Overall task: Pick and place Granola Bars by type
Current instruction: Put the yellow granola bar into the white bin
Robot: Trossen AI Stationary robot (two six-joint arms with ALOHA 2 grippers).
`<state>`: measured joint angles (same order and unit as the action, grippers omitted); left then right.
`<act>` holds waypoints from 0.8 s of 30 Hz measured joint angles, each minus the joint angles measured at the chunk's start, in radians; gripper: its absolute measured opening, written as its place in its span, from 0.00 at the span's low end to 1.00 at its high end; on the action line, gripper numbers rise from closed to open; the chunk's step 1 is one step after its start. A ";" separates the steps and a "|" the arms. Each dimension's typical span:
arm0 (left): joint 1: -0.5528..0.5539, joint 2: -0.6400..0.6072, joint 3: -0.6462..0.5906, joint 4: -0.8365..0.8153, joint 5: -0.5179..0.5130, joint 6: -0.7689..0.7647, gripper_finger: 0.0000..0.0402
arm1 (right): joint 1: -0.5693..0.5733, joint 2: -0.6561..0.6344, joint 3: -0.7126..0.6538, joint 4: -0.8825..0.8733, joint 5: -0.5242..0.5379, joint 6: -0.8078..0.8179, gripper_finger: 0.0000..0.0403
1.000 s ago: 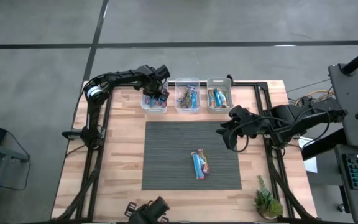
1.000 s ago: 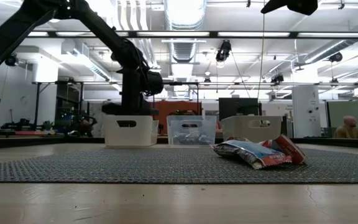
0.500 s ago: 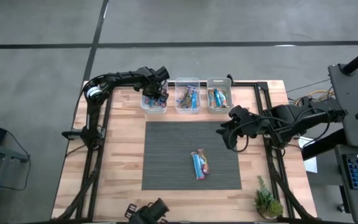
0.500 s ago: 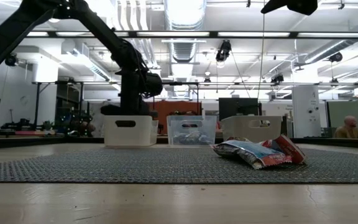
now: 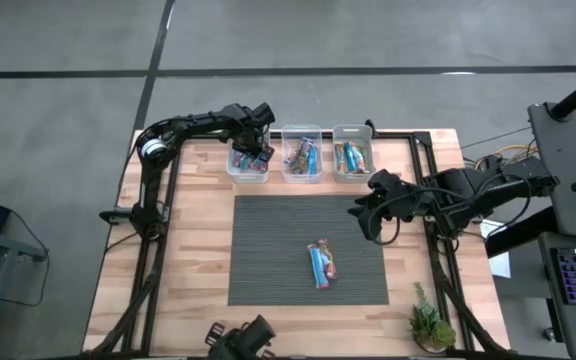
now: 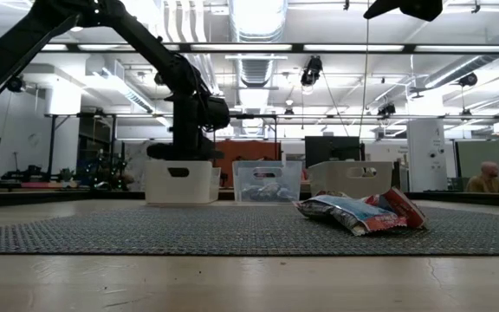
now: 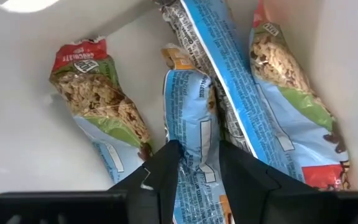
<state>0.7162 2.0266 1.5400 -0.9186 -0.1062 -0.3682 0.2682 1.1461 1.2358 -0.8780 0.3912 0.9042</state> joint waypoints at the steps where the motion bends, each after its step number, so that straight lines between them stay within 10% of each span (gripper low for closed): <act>1: 0.000 0.000 -0.001 0.000 0.000 0.000 0.25 | 0.000 0.000 0.000 0.000 0.000 -0.002 0.42; 24: -0.002 -0.008 0.050 -0.077 0.026 0.034 0.43 | 0.000 0.000 0.000 0.000 0.002 -0.022 0.42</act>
<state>0.7146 2.0190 1.5904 -0.9955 -0.0798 -0.3339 0.2680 1.1461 1.2358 -0.8780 0.3927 0.8823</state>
